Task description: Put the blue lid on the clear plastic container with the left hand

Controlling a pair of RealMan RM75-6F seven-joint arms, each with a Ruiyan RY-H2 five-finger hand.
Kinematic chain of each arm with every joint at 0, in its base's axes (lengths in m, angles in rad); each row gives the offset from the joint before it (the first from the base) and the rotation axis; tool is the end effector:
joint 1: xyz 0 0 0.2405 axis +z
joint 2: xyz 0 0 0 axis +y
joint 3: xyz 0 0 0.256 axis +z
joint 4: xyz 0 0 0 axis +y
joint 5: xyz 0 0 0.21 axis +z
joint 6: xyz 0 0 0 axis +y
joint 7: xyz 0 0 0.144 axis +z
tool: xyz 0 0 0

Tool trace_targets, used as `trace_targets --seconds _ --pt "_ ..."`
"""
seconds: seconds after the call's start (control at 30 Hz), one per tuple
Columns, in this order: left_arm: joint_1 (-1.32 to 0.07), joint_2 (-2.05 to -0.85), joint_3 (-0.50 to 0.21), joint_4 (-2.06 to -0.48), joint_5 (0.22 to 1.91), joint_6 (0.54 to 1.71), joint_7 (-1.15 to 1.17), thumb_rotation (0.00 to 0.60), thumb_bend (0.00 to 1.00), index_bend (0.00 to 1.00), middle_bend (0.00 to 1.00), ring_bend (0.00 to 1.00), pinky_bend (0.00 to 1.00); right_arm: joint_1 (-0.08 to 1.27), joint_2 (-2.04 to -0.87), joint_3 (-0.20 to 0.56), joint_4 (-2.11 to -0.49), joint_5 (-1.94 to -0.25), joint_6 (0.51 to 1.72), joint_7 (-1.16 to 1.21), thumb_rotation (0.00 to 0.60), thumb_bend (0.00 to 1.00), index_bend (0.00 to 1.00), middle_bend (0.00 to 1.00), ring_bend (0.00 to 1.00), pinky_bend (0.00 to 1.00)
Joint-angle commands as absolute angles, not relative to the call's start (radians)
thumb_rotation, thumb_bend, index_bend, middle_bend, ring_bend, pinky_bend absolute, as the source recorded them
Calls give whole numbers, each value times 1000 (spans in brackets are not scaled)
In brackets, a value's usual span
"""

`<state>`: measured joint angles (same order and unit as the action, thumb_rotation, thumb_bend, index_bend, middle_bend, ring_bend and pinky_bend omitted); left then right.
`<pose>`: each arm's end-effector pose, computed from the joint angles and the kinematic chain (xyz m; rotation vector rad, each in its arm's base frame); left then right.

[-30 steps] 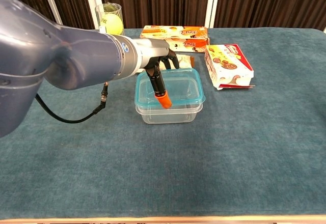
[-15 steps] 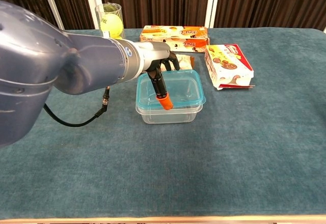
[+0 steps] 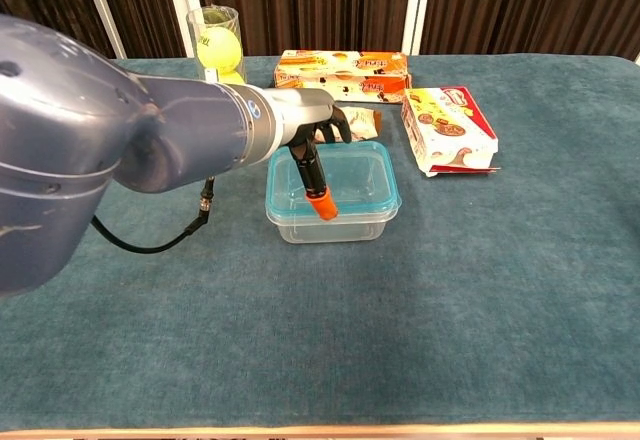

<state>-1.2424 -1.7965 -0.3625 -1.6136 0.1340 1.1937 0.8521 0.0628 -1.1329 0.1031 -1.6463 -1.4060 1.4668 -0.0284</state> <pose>0.0050 0.3324 -0.0824 -1.8250 -1.2437 -0.6725 -0.3160 -0.1840 0.1613 1.2694 -0.9498 0.8852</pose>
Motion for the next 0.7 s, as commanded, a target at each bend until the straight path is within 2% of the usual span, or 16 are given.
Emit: trace_targets --seconds 0.03,0.7 --pt "-1241 -1799 -365 -1614 137 1194 854 600 361 177 307 0 16 63 -1133 103 -1646 -1406 1466 -28 600 292 62 0 4 0" --pt "-1232 -1813 -373 -1599 142 1193 879 600 361 177 305 0 15 63 -1133 104 -1646 -1404 1466 -28 600 292 62 0 4 0"
